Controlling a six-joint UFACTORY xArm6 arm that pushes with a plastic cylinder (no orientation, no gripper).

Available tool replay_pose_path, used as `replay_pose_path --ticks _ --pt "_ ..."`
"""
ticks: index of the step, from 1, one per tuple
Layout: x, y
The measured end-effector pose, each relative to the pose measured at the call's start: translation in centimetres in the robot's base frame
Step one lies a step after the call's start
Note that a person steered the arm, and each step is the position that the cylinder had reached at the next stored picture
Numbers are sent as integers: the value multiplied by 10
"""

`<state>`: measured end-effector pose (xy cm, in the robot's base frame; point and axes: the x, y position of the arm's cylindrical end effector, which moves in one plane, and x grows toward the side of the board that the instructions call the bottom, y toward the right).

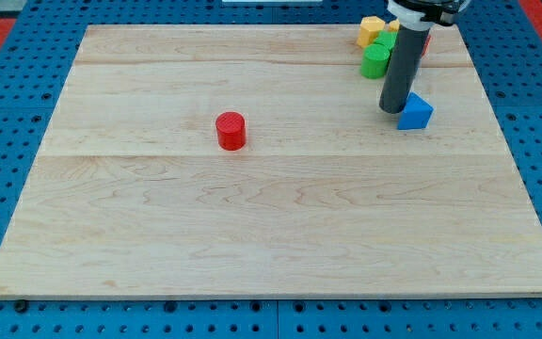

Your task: Nudge the red circle a bit right

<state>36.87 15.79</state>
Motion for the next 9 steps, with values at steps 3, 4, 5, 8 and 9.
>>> replay_pose_path --ticks 3,4,5,8,9 --pt "23 -15" --pt "1 -80" --pt "-19 -162" --pt "67 -278" --pt "53 -288"
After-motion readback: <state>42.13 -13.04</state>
